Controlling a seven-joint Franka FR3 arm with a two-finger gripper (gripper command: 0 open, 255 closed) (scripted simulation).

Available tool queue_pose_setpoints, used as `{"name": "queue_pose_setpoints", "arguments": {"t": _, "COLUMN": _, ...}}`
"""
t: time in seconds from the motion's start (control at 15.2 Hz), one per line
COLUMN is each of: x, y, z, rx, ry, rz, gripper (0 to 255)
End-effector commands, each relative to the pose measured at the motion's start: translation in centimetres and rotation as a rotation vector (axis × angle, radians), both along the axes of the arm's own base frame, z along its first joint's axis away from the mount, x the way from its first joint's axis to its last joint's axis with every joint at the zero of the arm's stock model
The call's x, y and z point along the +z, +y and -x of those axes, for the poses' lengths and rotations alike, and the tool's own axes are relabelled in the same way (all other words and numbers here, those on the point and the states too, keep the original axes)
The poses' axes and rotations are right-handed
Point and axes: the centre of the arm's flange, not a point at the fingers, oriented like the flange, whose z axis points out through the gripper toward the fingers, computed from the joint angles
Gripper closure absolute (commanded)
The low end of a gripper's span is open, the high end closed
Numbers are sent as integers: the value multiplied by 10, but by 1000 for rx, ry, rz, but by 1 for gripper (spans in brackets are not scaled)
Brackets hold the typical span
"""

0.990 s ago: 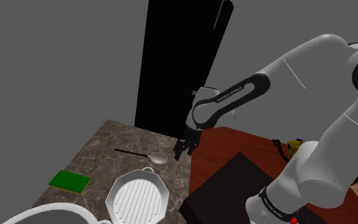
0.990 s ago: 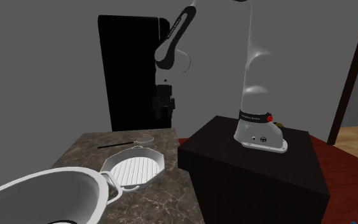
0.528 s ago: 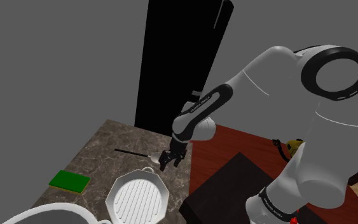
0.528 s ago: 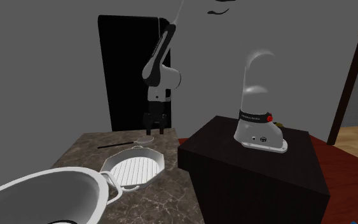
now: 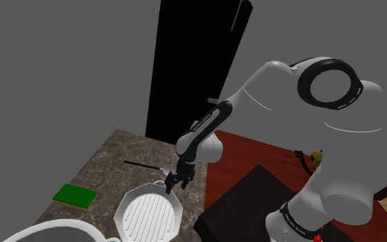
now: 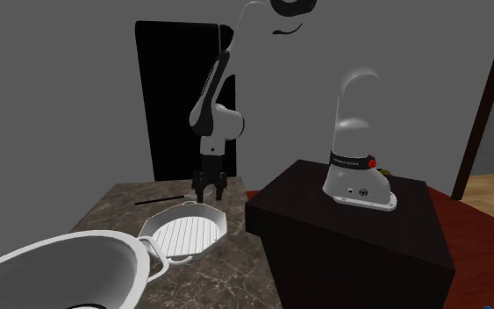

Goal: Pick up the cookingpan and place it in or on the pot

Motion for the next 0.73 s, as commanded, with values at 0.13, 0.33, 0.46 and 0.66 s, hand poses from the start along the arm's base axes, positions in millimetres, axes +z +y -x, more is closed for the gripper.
{"name": "queue_pose_setpoints", "arguments": {"t": 0.13, "x": -11, "y": 7, "z": 2, "rx": 0, "ry": 0, "rz": 0, "gripper": 0}}
{"name": "queue_pose_setpoints", "arguments": {"t": 0.33, "x": -11, "y": 7, "z": 2, "rx": 0, "ry": 0, "rz": 0, "gripper": 0}}
{"name": "queue_pose_setpoints", "arguments": {"t": 0.46, "x": -11, "y": 7, "z": 2, "rx": 0, "ry": 0, "rz": 0, "gripper": 0}}
{"name": "queue_pose_setpoints", "arguments": {"t": 0.66, "x": -11, "y": 7, "z": 2, "rx": 0, "ry": 0, "rz": 0, "gripper": 255}}
